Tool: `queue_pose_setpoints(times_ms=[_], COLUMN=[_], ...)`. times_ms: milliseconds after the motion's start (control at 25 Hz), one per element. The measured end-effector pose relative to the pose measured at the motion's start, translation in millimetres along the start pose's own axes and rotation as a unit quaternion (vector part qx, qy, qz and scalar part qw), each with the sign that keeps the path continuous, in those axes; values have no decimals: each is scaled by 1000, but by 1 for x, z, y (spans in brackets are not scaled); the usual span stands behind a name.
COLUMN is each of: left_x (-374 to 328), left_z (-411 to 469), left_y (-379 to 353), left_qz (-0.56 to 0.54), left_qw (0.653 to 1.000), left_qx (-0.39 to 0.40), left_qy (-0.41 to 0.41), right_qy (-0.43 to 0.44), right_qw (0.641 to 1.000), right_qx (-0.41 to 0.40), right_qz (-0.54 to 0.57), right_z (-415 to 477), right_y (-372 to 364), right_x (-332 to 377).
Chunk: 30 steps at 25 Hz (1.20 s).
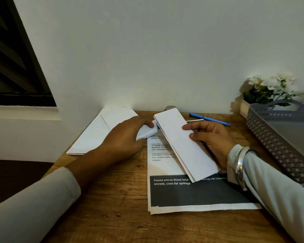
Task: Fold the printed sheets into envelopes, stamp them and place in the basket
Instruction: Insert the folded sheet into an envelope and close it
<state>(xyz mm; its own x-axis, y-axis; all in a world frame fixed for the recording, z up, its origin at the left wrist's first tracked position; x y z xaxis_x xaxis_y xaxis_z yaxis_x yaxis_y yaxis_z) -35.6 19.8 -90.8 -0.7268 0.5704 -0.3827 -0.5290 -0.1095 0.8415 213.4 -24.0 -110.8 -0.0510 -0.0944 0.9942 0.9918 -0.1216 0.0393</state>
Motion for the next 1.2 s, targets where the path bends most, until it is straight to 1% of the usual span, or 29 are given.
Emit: queue_pose_setpoints(times_ms=[240,440,560,640,760,840,1200], left_x=[-7,-5,-2,1,7,9,7], left_z=[-1,1,1,0,1,1,-2], left_y=[-2,-6,-13,-14,-12,-13,-14], left_qz=[55,81,84,68,-9,-35,-32], left_qw=[998,997,996,997,1000,999,999], left_qx=[-5,-9,5,16,18,23,21], left_qy=[22,12,18,15,11,14,2], right_qy=[11,12,6,3,7,7,11], right_qw=[999,999,999,998,998,998,997], right_qx=[-52,-44,-38,-39,-35,-33,-26], right_qz=[-3,-17,-31,-40,-54,-60,-66], right_z=[5,5,3,3,3,3,0], right_y=[10,9,7,7,8,8,4], right_x=[-4,-4,-3,-4,-4,-3,1])
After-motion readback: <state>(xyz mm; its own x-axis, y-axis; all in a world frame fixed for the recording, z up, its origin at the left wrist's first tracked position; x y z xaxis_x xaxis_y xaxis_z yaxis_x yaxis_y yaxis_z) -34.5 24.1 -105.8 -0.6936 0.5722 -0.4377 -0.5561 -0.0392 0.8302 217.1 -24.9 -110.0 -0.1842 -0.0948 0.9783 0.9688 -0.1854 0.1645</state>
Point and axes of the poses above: each hand's wrist, its own z-axis towards the middle knuckle, its own y-axis out of the back of the hand, x = y × z, the point moved 5 cm from there along z, towards the middle knuckle, and after that the axes turned 3 degrees about y, right-handed, at the moved point
